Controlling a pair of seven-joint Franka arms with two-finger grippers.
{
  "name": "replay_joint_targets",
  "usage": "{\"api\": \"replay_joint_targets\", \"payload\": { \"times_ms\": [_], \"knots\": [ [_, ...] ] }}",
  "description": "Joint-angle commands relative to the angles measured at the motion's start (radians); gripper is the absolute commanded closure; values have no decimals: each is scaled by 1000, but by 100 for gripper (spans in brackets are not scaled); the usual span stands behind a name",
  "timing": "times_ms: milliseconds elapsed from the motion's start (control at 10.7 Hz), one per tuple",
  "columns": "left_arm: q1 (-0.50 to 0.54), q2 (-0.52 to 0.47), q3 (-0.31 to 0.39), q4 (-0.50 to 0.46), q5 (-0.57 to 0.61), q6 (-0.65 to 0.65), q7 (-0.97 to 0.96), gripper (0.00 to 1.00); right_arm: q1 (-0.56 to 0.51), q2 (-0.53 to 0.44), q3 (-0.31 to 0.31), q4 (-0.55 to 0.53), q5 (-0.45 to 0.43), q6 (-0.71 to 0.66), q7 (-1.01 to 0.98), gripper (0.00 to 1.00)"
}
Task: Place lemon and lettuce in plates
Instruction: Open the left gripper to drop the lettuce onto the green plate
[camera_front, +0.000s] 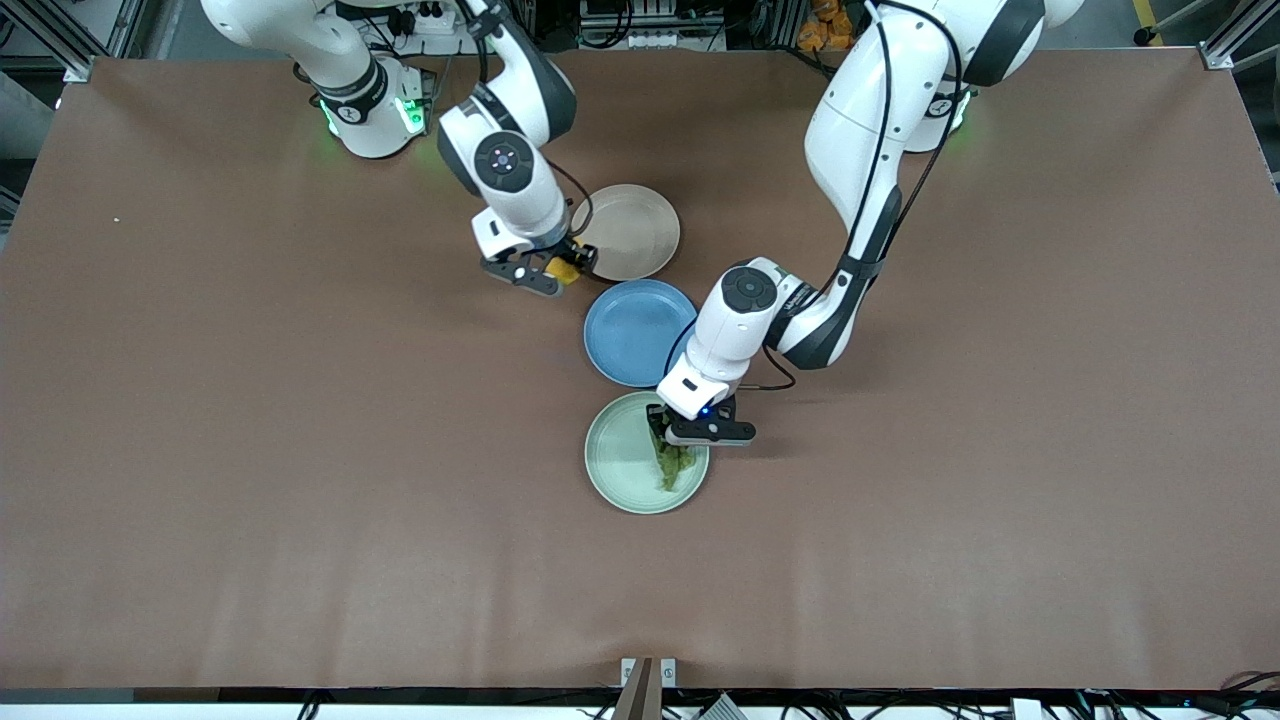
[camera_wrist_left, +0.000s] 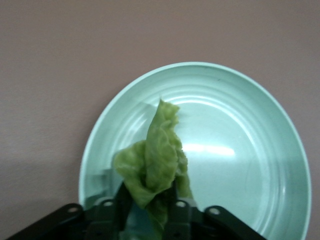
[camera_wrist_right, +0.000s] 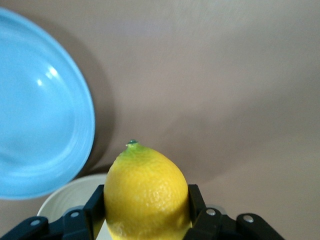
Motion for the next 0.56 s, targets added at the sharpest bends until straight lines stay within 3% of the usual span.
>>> {"api": "replay_joint_targets", "payload": {
  "times_ms": [0,374,468],
  "knots": [
    [0,-104,15,-12,6,-188,-17,0,80,23,-8,22,95,22,25,87],
    [21,-239,15,-5,6,-363,-12,0,157,95,-10,54,99,76,84,77],
    [35,-279,15,-5,7,-404,-8,0,166,101,-10,55,99,79,85,62]
  ]
}}
